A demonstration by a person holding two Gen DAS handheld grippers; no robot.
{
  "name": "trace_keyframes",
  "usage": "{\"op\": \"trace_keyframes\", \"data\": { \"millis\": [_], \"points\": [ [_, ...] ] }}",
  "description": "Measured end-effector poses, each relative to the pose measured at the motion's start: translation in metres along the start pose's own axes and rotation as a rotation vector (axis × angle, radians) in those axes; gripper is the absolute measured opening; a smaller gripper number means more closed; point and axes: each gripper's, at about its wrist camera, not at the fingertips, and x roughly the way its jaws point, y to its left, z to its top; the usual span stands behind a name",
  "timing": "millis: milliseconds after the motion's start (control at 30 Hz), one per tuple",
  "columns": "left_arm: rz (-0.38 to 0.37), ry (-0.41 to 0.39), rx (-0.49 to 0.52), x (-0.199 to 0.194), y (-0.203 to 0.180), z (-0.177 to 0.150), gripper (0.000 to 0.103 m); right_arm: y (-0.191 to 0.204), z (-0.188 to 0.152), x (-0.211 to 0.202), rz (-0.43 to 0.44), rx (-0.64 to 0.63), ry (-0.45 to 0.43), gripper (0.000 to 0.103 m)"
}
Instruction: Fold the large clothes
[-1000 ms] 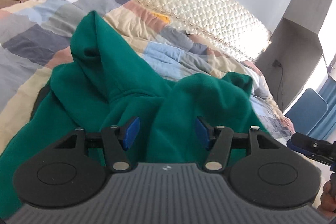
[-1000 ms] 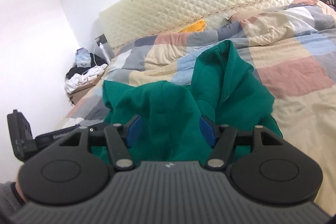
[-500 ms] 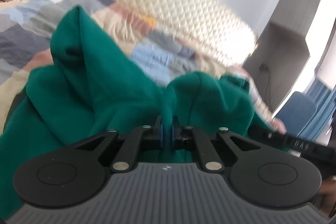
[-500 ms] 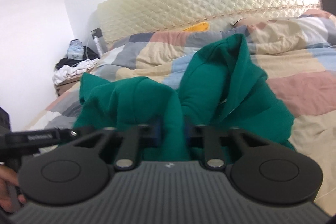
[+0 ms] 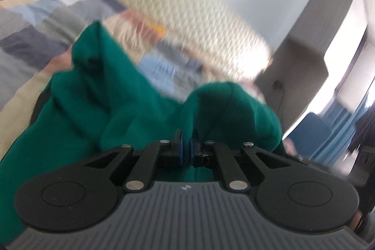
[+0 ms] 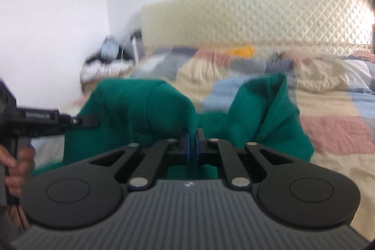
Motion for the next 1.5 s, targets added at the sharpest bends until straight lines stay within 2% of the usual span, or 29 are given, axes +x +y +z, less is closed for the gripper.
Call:
{"op": "trace_keyframes", "data": {
  "millis": [100,267,367,467,600,667,700,733,767,800,867,967,1033,1167,1367,1433,1500],
  "points": [
    [0.040,0.125,0.014,-0.001,-0.005,-0.010,0.006,0.008,-0.006,0.000,0.015,-0.030,0.087,0.008],
    [0.162,0.259,0.022,0.007,0.000,-0.036,0.006,0.018,-0.030,0.007,0.035,0.015,0.278,0.008],
    [0.209,0.339,-0.018,0.012,0.009,-0.054,0.006,0.024,-0.049,0.018,-0.006,-0.007,0.390,0.008],
    [0.220,0.352,0.001,0.017,0.009,-0.057,0.007,0.022,-0.053,0.023,-0.023,0.005,0.418,0.007],
    [0.201,0.310,-0.031,0.005,0.012,-0.053,0.011,0.012,-0.048,0.015,0.002,0.082,0.382,0.009],
    [0.185,0.291,-0.073,-0.007,0.012,-0.047,0.030,0.005,-0.043,0.007,0.023,0.143,0.348,0.010],
    [0.176,0.269,-0.101,-0.014,0.014,-0.043,0.048,0.002,-0.038,0.002,0.024,0.168,0.325,0.014],
    [0.175,0.237,-0.115,-0.023,0.013,-0.039,0.060,0.000,-0.035,-0.004,0.016,0.183,0.300,0.020],
    [0.183,0.204,-0.122,-0.031,0.013,-0.032,0.062,-0.002,-0.030,-0.011,0.005,0.191,0.265,0.034],
    [0.190,0.169,-0.131,-0.039,0.015,-0.028,0.063,-0.003,-0.027,-0.018,-0.001,0.194,0.231,0.046],
    [0.175,0.093,-0.178,-0.055,0.022,-0.020,0.064,-0.010,-0.019,-0.027,-0.003,0.211,0.165,0.052],
    [0.140,0.000,-0.275,-0.064,0.041,-0.007,0.066,-0.029,-0.012,-0.036,-0.012,0.279,0.086,0.052],
    [0.148,-0.026,-0.323,-0.057,0.054,0.005,0.066,-0.043,-0.010,-0.033,-0.034,0.337,0.059,0.052],
    [0.186,0.001,-0.311,-0.014,0.068,0.028,0.066,-0.056,-0.006,-0.007,-0.053,0.359,0.080,0.054],
    [0.103,0.110,-0.225,0.067,0.082,0.064,0.066,-0.078,0.004,0.041,-0.061,0.395,0.082,0.054],
    [0.121,0.135,-0.178,0.094,0.082,0.071,0.066,-0.084,0.008,0.064,-0.099,0.404,0.104,0.054],
    [0.152,0.156,-0.151,0.119,0.086,0.073,0.066,-0.086,0.013,0.086,-0.116,0.357,0.116,0.054]
  ]
}}
